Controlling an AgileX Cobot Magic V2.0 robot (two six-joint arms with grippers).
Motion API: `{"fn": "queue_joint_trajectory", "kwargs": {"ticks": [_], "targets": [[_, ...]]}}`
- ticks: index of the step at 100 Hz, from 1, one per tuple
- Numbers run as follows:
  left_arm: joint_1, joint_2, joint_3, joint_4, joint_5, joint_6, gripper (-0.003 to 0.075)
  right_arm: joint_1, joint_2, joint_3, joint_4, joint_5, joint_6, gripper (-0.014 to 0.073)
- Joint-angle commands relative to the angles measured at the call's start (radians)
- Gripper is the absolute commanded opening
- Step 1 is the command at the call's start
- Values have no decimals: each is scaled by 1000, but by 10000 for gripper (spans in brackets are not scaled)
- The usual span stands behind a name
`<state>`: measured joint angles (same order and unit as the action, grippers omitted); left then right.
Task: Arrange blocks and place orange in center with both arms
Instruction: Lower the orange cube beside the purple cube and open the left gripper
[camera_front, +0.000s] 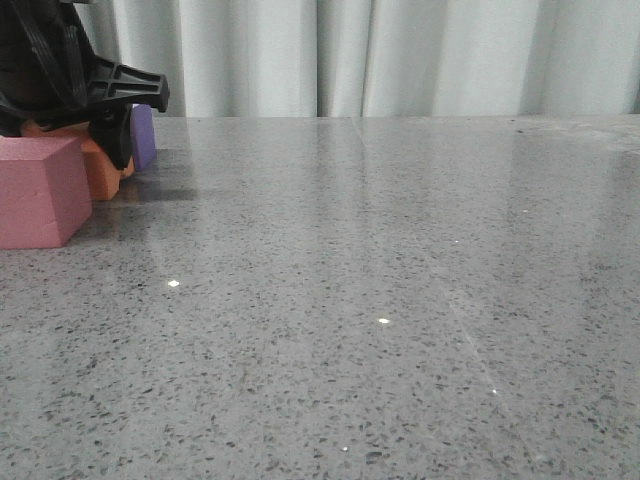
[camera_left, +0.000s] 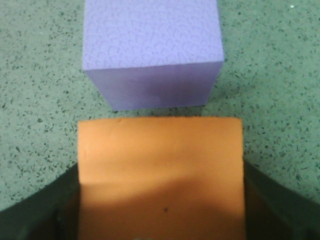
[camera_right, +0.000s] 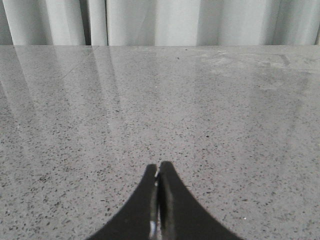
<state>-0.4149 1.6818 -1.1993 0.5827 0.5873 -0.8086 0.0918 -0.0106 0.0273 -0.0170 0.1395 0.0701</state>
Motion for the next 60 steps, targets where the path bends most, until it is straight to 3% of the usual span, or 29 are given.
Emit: {"fn": "queue_joint_trajectory", "kwargs": {"ticks": [1, 16, 60], "targets": [[4, -39, -25, -1, -35, 17, 434, -6, -25, -13, 4, -80, -8, -67], [4, -39, -25, -32, -35, 44, 531, -6, -25, -13, 4, -80, -8, -67], [4, -39, -29, -51, -47, 76, 538, -6, -25, -13, 4, -80, -8, -67]]}}
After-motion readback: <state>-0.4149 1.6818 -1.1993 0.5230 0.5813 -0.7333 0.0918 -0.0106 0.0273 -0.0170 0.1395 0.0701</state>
